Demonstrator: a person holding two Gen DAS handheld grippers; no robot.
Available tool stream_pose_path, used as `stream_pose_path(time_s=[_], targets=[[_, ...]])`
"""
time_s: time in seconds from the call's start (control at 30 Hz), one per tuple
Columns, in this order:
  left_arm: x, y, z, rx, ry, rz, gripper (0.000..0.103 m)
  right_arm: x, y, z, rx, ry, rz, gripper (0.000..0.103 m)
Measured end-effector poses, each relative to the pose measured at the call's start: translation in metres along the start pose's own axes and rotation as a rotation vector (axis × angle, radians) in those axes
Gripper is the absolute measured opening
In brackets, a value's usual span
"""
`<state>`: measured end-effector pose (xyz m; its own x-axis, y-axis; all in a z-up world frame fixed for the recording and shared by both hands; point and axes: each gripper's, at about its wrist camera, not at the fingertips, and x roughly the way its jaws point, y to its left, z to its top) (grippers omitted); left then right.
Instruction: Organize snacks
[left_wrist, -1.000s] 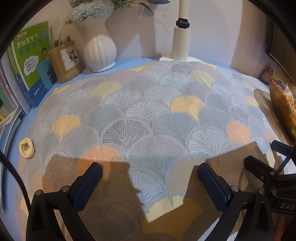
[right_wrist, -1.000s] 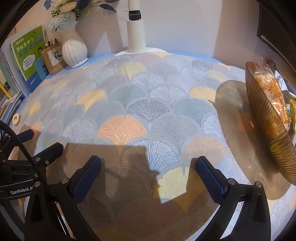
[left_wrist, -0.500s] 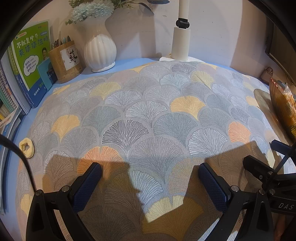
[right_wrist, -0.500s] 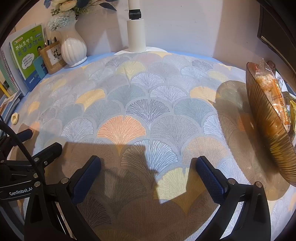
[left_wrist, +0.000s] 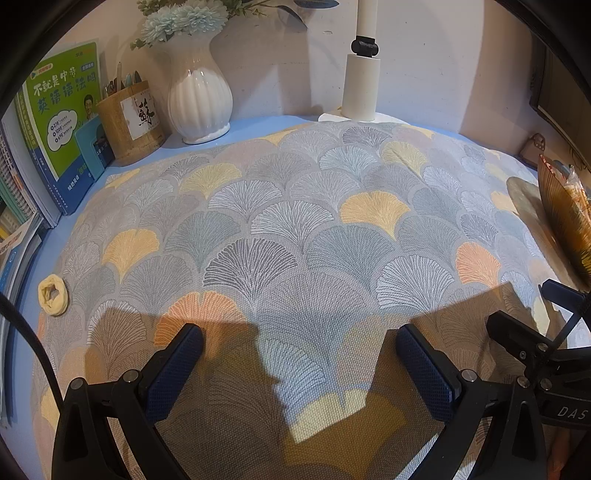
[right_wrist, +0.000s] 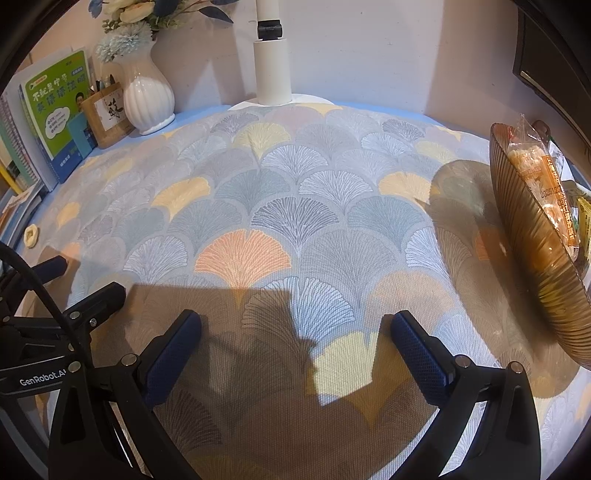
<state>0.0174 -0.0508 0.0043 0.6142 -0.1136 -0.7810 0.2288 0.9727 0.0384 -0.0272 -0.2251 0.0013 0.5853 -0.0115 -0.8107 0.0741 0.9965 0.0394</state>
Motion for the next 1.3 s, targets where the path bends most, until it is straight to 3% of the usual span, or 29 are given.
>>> stream_pose_path(time_s=[1.3], targets=[[0.0002,0.0000,0.0000,0.000,0.000,0.000,0.103,-0.0003,-0.0012,0.0008,-0.010,-0.001,0.004,0.103]])
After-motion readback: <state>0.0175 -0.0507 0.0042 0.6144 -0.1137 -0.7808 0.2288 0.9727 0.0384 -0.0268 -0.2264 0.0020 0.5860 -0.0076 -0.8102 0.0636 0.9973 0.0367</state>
